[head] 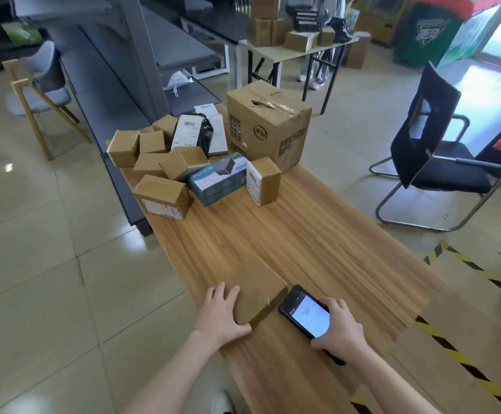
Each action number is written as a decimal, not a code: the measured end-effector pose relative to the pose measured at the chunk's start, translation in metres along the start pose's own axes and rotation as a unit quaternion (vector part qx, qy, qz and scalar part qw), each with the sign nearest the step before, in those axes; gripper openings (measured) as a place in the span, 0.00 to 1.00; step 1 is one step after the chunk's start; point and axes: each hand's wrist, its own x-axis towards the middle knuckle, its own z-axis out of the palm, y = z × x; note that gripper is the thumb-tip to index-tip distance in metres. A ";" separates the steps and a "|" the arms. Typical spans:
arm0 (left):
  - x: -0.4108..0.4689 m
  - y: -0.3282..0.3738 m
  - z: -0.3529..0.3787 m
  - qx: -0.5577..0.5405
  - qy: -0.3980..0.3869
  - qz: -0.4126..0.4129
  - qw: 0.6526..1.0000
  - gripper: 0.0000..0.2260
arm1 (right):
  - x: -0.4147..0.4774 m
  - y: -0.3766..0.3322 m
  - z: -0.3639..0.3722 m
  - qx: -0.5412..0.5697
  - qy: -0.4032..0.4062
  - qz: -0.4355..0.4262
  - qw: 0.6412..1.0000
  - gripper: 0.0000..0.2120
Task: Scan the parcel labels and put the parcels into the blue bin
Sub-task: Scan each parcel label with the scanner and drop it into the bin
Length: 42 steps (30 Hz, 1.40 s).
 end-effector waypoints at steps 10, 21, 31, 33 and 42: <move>-0.043 0.014 -0.027 -0.132 0.013 0.036 0.991 0.30 | -0.013 0.035 -0.027 -0.025 -0.031 -0.077 0.996 0.45; -0.012 -0.005 -0.024 -0.191 0.137 0.026 0.972 0.30 | 0.003 0.020 -0.029 -0.048 -0.037 -0.091 0.994 0.45; 0.056 -0.040 -0.029 -0.280 0.125 -0.078 0.949 0.30 | 0.039 -0.016 -0.027 -0.059 -0.028 -0.055 0.996 0.45; 0.064 -0.044 -0.024 -0.294 0.108 -0.088 0.946 0.32 | 0.047 -0.024 -0.024 -0.062 -0.030 -0.053 0.996 0.45; 0.071 -0.045 -0.027 -0.042 0.018 -0.061 0.997 0.37 | 0.063 -0.040 -0.018 -0.101 -0.035 -0.055 0.993 0.47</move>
